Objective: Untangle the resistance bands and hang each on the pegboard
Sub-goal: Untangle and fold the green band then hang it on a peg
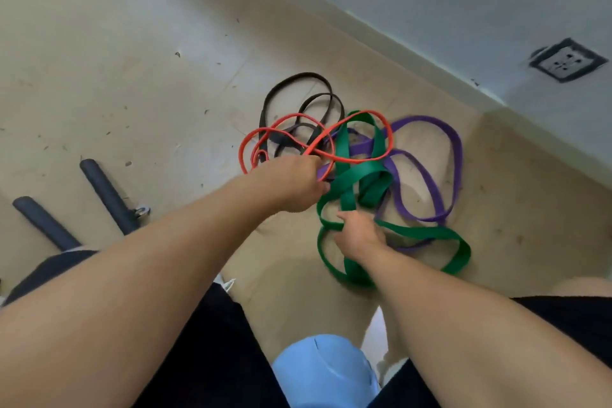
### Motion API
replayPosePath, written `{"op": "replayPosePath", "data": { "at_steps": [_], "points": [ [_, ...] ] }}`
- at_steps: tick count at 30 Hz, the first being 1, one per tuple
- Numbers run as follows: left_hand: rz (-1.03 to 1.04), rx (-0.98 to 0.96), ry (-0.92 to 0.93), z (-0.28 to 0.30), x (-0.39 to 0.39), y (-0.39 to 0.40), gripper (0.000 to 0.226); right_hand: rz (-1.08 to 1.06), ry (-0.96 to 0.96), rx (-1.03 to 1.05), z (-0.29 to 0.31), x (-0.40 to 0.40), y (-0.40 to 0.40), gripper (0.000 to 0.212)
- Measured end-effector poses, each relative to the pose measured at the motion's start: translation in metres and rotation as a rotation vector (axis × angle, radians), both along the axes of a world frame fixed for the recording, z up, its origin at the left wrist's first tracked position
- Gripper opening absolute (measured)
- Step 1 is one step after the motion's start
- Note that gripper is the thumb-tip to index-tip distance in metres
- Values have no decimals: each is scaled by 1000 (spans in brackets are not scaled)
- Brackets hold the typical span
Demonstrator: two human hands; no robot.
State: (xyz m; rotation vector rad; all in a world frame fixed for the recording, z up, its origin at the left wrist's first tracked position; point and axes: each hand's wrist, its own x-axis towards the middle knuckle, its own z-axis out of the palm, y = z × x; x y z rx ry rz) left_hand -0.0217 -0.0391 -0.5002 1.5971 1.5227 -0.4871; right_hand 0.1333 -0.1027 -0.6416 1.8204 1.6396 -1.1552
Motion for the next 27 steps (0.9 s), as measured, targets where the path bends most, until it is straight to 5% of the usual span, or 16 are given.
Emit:
{"op": "replayPosePath", "data": {
  "at_steps": [6, 13, 20, 27],
  "points": [
    [-172, 348, 144, 31, 27, 18, 31, 157, -176, 155, -68, 5, -14, 42],
    [-176, 377, 126, 54, 35, 1, 45, 186, -202, 181, -54, 20, -10, 30],
    [-221, 336, 115, 76, 33, -49, 47, 53, 66, 283, 13, 43, -3, 12],
    [-97, 445, -46, 106, 47, -75, 73, 85, 369, 554, 168, 70, 7, 9]
  ]
}}
